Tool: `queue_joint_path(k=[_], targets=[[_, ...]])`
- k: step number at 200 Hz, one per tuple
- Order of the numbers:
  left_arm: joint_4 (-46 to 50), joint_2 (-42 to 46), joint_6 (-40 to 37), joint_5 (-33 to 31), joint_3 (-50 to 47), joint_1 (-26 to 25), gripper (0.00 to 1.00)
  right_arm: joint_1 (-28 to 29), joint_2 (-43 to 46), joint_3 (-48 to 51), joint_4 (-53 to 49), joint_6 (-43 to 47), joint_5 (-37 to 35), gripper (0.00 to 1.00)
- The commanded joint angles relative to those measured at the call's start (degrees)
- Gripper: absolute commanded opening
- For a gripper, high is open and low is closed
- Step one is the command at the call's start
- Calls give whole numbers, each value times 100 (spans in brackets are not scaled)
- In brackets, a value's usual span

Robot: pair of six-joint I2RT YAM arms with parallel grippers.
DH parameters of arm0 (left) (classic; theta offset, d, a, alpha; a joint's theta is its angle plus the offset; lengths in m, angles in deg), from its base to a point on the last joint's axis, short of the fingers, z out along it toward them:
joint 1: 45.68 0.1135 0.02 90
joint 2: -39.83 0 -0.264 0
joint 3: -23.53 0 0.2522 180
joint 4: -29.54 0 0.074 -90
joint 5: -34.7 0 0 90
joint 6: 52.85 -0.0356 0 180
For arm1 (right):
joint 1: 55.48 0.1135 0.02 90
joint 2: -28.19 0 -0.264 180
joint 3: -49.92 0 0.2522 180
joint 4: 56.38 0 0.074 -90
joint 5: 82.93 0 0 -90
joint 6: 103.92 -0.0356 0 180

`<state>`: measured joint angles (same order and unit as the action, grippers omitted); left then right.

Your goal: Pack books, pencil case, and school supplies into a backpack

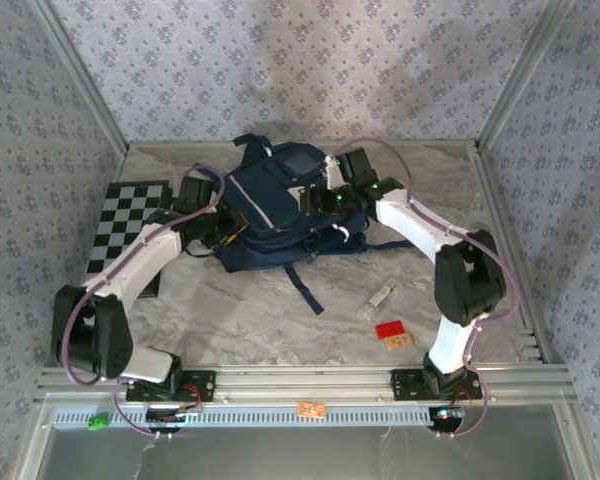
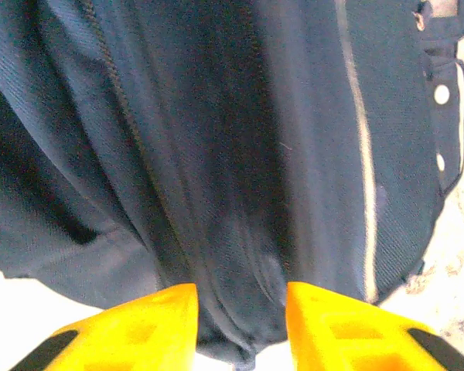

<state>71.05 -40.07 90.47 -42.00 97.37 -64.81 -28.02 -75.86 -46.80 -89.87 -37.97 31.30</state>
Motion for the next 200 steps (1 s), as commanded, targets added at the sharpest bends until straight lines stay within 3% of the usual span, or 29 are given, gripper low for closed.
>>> queue_joint_path(k=[1,16,40,56,70,80,101,115,133,200], targets=[[504,400,19,-943,134,-391,46,-33,-589,-535,-238,-288,426,55],[591,612,218,-1723,45,-859,56,-27,-883,-837,-475,-174,442,53],[896,261,398,-2314,397,-1420,69,71,-1075,-1001,-487,-93,657,48],[1313,-26,523,-3162,758,-1929,75,135,-1121,-1027,-422,-73,783,30],[1182,-141,619,-3453,837,-2258,83,145,-1137,-1047,-436,-73,832,24],[1170,-240,781,-3735,868,-2462,90,161,-1073,-1007,-368,-88,863,12],[1232,-599,962,-4126,1104,-2762,93,182,-902,-844,-128,-246,829,0],[1498,-933,1116,-4423,1420,-2976,100,193,-817,-744,68,-419,879,0],[1823,-1309,1442,-4813,1738,-3171,100,207,-779,-714,185,-548,892,0],[1688,-2255,1882,-4779,2356,-3223,100,198,-740,-577,499,-832,914,0]])
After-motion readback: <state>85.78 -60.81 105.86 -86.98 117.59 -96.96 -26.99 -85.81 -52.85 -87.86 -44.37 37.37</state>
